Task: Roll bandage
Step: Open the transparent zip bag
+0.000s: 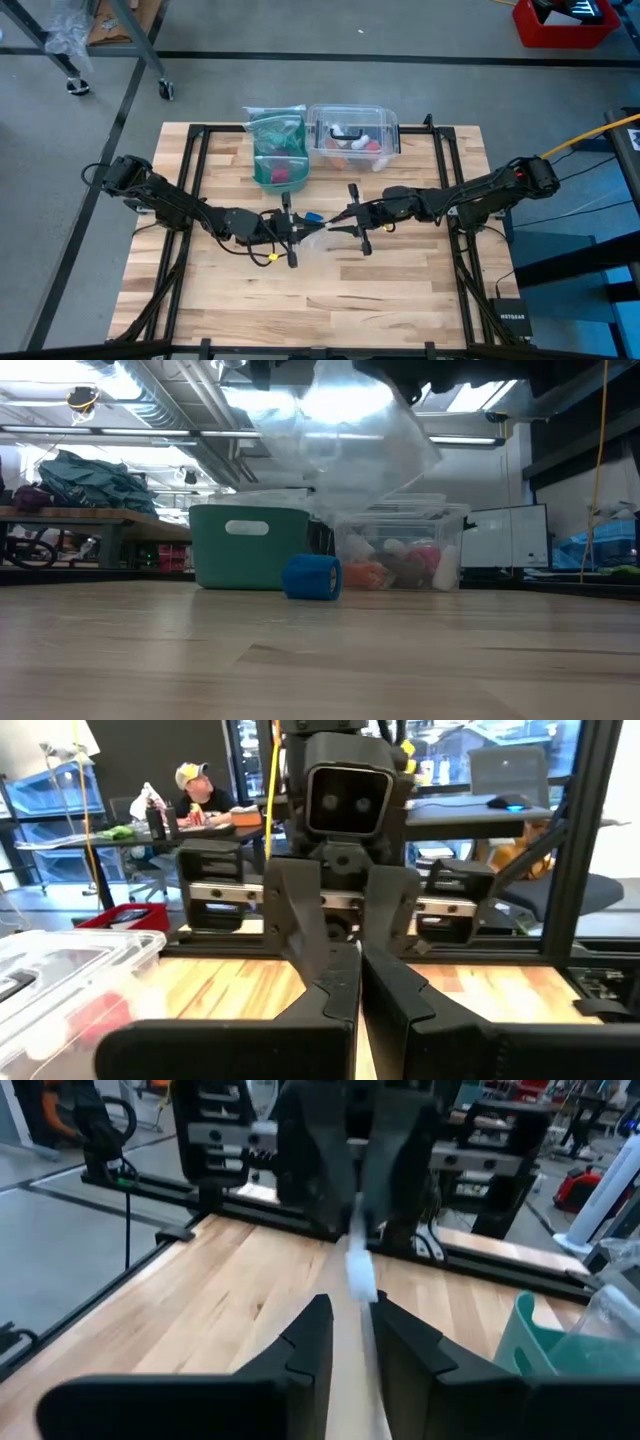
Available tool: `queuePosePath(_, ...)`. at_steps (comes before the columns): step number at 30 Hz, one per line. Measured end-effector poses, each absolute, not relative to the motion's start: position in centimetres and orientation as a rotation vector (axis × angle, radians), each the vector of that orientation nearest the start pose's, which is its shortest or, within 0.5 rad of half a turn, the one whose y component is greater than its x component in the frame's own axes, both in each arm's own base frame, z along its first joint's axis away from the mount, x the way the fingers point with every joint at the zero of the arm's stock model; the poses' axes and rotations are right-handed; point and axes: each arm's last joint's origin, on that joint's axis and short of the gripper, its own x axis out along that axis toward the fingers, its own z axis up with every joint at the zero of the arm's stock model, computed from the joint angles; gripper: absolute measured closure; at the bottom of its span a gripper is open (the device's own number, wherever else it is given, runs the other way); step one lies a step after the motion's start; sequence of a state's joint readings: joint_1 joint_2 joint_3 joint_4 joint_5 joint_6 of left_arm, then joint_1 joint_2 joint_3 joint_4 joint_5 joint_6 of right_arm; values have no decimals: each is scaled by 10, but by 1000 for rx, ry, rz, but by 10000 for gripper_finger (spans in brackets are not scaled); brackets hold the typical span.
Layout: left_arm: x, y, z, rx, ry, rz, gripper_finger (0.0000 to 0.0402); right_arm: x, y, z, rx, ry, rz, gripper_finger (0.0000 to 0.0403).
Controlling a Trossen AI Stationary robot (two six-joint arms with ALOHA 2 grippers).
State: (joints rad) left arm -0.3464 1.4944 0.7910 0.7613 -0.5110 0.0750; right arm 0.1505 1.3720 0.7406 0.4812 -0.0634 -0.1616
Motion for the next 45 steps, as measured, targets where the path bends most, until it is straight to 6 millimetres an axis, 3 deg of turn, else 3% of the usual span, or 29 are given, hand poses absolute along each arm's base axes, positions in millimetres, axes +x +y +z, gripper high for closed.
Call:
queuePosePath(22, 305, -94, 258, 42, -34, 166, 401, 293, 47, 256, -165, 90, 231, 331)
queuePosePath(31, 304, -95, 260, 34, -51, 165, 401, 293, 47, 256, -165, 90, 231, 384)
queuePosePath(40, 304, -94, 261, 42, -53, 193, 401, 293, 47, 254, -123, 108, 258, 367)
queuePosePath(45, 301, -95, 263, 54, -55, 196, 401, 293, 47, 253, -112, 127, 266, 381)
